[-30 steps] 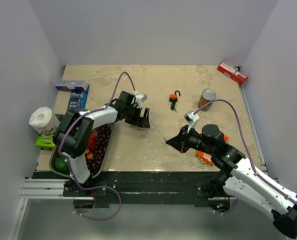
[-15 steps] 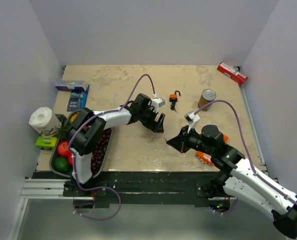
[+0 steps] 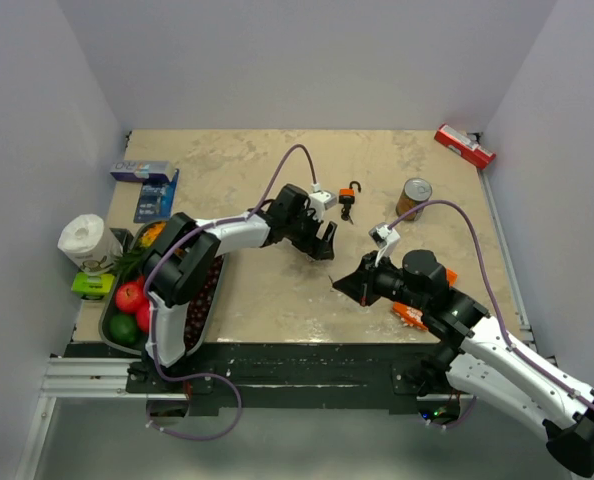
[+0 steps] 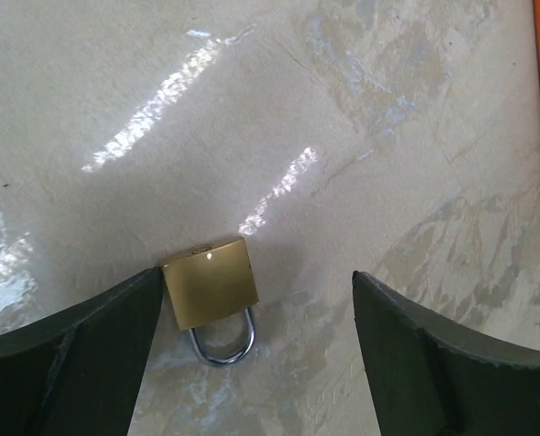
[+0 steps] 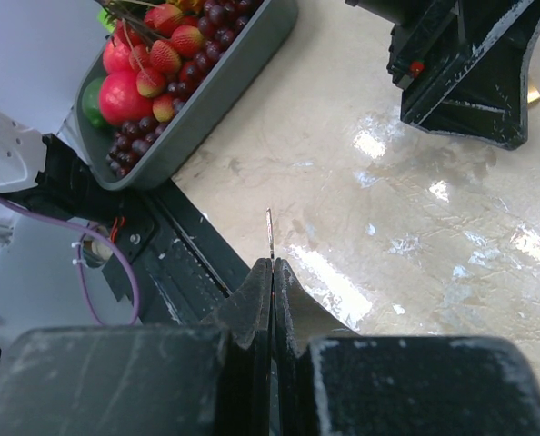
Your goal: Unlock with the key
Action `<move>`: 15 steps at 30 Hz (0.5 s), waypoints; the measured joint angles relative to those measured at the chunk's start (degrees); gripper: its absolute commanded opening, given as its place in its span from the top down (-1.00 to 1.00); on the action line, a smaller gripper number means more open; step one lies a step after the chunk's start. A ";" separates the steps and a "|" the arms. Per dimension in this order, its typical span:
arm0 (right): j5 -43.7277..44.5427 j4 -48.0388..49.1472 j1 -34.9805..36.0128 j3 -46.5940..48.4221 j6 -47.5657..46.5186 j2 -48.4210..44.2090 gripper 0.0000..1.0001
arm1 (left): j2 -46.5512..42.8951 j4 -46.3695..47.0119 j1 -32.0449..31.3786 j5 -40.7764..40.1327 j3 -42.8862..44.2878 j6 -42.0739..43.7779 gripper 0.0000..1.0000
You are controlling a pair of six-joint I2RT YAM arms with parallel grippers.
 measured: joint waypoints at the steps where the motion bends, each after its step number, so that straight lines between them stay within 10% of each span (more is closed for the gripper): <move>1: 0.02 0.00 0.00 -0.04 0.00 0.00 1.00 | 0.11 0.39 -0.24 0.39 0.00 0.00 -0.77; 15: 0.37 0.00 0.00 -1.77 0.70 -0.20 1.00 | 0.87 4.07 -5.11 7.87 -1.01 0.92 -0.75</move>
